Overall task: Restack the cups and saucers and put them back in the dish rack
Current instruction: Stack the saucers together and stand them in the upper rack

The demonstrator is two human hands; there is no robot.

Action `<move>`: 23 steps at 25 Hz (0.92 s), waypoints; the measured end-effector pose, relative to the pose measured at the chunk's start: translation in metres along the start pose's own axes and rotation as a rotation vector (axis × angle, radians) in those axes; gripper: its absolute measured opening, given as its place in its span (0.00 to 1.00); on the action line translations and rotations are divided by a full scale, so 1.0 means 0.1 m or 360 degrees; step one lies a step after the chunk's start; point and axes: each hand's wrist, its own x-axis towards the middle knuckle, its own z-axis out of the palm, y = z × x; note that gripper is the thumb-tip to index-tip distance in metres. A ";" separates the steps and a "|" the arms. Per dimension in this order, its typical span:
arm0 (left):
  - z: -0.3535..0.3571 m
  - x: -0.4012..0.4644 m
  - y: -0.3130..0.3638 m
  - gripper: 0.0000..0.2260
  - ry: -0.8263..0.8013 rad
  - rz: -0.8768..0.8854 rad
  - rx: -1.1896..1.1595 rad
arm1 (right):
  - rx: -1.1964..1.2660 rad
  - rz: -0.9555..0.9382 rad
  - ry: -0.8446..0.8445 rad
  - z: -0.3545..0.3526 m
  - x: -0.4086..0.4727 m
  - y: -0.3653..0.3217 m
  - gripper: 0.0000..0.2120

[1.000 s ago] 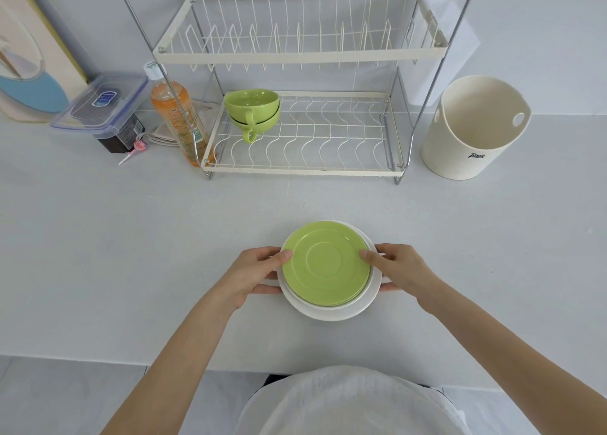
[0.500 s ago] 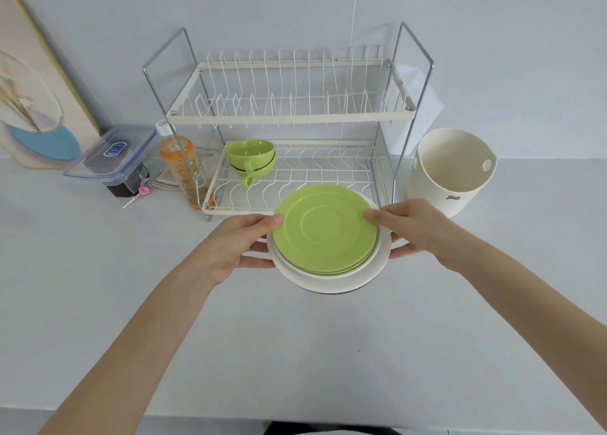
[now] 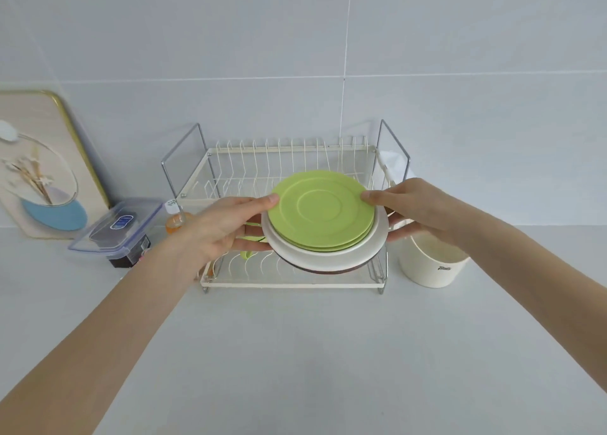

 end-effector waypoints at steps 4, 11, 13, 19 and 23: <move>-0.05 0.17 0.32 0.06 0.0018 0.0032 0.0029 | 0.0052 -0.0054 0.0046 -0.11 0.19 -0.23 0.12; -0.21 0.61 0.84 0.06 0.0022 0.0124 0.0045 | 0.0086 -0.0116 0.0099 -0.30 0.67 -0.68 0.10; -0.27 0.78 0.95 0.06 0.0040 0.0122 0.0052 | 0.0072 -0.0115 0.0116 -0.32 0.86 -0.78 0.12; -0.42 1.32 1.06 0.04 0.0062 0.0114 0.0076 | 0.0077 -0.0146 0.0090 -0.31 1.48 -0.84 0.15; -0.51 1.63 0.92 0.03 0.0070 0.0103 0.0099 | 0.0029 -0.0158 0.0098 -0.21 1.82 -0.73 0.18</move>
